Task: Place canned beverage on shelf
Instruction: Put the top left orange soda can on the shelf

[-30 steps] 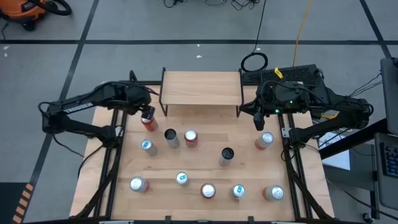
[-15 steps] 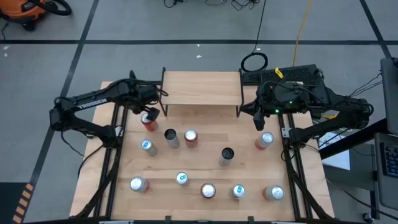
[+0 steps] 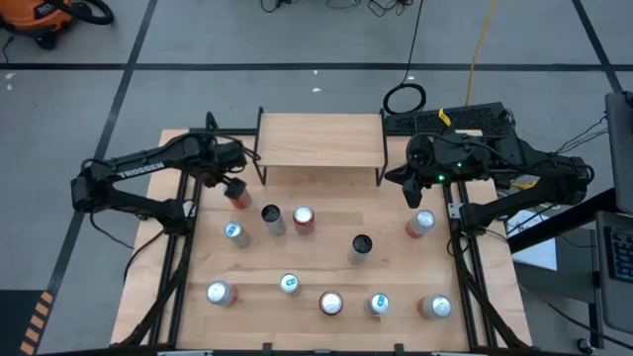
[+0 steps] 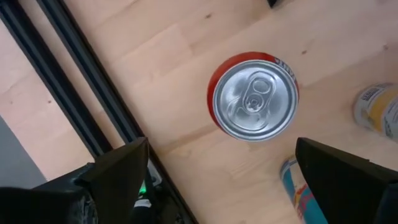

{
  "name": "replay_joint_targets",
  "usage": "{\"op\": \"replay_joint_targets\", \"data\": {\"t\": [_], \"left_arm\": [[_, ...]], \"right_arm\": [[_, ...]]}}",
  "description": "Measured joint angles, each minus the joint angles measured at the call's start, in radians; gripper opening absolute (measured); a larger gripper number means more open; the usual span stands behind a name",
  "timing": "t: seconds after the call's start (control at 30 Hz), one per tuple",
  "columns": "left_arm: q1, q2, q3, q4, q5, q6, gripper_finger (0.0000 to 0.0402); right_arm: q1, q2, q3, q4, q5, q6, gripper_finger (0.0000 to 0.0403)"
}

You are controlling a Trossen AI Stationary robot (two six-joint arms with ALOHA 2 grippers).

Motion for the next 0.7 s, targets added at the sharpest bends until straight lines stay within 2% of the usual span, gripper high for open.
{"op": "replay_joint_targets", "data": {"t": [0.5, 0.7], "left_arm": [[-0.001, 0.095, -0.001, 0.094, 0.017, 0.000, 0.0396], [-0.001, 0.109, -0.074, 0.160, 0.017, 0.017, 0.0396]], "right_arm": [[0.000, 0.007, 0.000, 0.000, -0.002, 0.002, 0.0000], [0.000, 0.007, 0.000, -0.001, -0.002, 0.002, 0.0000]]}}
